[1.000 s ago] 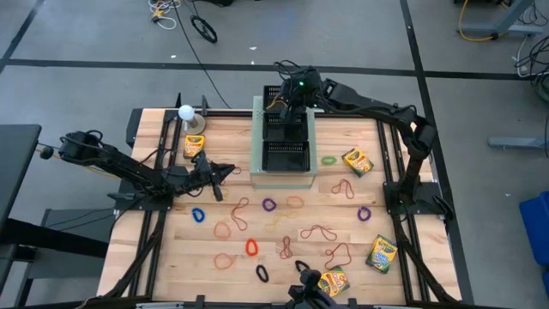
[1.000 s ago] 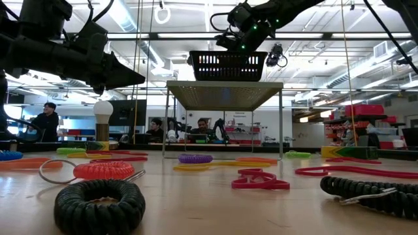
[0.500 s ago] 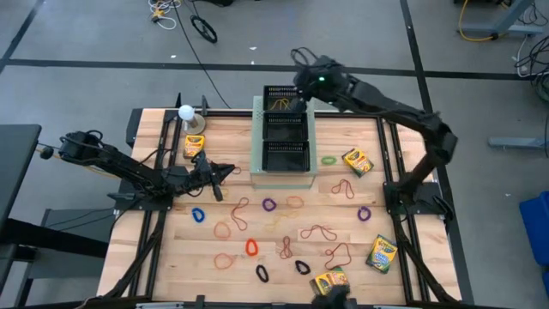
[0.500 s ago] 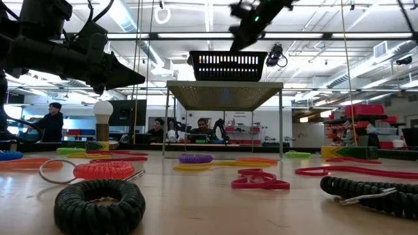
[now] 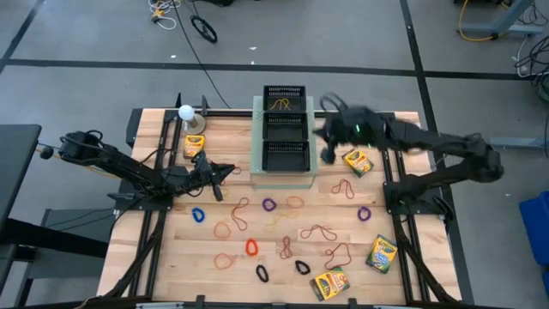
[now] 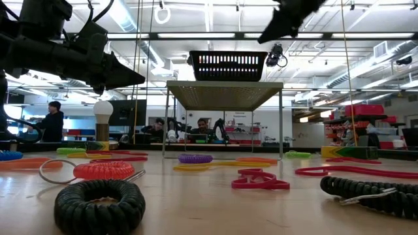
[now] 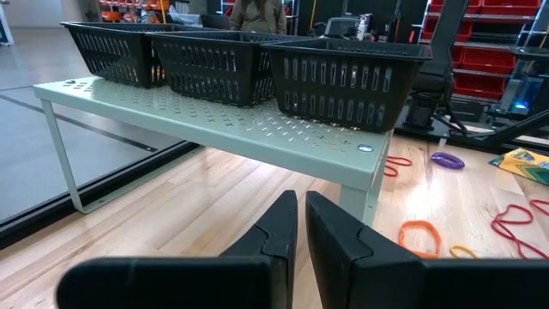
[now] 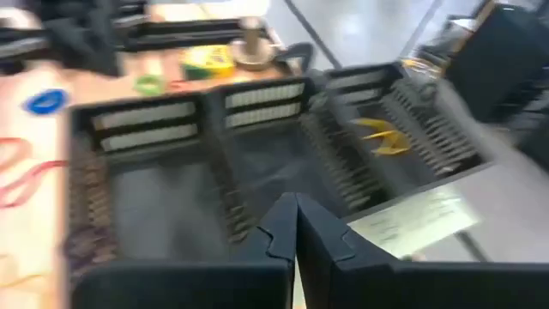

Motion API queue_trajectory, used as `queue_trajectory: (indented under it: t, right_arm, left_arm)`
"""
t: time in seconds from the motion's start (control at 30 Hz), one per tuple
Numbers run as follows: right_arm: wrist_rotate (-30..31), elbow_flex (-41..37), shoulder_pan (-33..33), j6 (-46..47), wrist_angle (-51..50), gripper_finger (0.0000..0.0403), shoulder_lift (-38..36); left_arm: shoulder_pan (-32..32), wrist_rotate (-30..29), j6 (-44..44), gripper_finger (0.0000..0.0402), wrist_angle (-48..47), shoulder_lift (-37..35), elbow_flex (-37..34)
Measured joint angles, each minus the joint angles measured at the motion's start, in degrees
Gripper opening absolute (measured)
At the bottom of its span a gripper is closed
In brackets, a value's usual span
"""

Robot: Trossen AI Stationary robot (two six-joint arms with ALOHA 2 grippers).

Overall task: Pick & Place Office Desk Supplies
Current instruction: Put the blue spring keychain into the bottom black bin on the shelf

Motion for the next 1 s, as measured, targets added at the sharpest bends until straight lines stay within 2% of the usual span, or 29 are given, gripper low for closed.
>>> queue_trajectory:
  t: [0.23,0.37,0.53,0.7,1.0]
  right_arm:
    - [1.16,-24.79,12.69,5.57,26.1,0.0014,-8.72]
    - [1.26,-33.0,17.09,2.35,36.41,0.0011,-9.46]
    - [1.26,-35.8,18.12,-1.53,40.99,0.0008,-9.46]
    - [-0.04,-36.66,19.16,-2.84,39.82,0.0012,-9.46]
    - [0.26,-36.68,19.47,-4.31,38.56,0.0013,-9.46]
  left_arm:
    - [0.0,0.01,0.02,0.0036,0.0,0.0,0.0]
    - [0.01,0.02,0.02,0.0036,0.0,0.0,0.0]
    - [0.02,0.0,0.0,0.0036,0.0,0.0,0.0]
    - [0.02,0.01,0.11,0.0036,0.13,-0.01,0.0]
    - [0.87,-1.1,12.84,0.0036,5.86,-0.02,1.72]
